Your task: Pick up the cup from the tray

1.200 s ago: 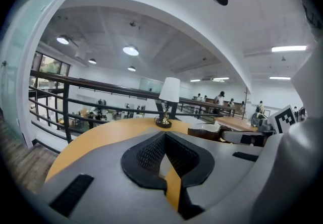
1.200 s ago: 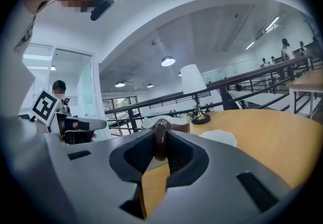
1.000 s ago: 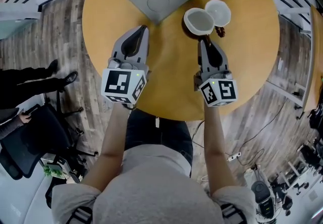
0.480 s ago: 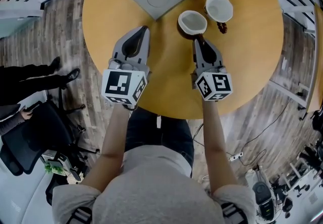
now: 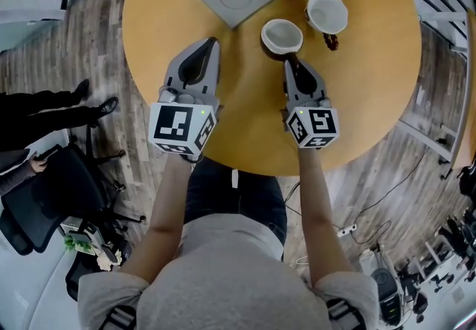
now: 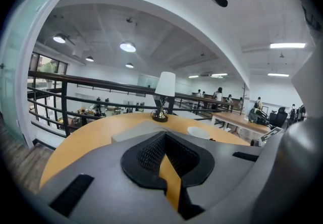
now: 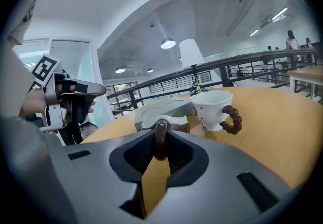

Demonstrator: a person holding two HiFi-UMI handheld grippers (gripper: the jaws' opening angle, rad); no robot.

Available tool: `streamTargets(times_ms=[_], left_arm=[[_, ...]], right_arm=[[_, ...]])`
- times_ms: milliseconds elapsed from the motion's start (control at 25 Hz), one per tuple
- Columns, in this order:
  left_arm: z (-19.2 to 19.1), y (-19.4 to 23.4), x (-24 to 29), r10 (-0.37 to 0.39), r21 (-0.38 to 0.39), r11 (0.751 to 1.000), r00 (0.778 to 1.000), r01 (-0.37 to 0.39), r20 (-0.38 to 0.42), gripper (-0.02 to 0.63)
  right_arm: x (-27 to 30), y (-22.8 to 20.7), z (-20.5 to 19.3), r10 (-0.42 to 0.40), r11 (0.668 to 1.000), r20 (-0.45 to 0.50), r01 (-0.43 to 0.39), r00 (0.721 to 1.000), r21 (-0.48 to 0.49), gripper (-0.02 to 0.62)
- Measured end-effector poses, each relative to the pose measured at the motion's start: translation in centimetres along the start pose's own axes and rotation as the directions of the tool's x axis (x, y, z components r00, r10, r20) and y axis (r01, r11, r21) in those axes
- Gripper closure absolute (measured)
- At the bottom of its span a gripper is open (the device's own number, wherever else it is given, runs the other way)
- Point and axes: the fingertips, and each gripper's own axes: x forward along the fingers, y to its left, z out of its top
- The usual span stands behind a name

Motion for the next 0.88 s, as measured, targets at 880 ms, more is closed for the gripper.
streamTargets(times_ms=[880], left_arm=[[-0.4, 0.1, 0.2, -0.02, -0.012, 1.0, 1.0, 0.019, -0.016, 0.6]], right_arm=[[-0.5, 1.0, -5.2, -0.095, 0.984, -0.207, 0.06, 0.974, -0.169, 0.548]])
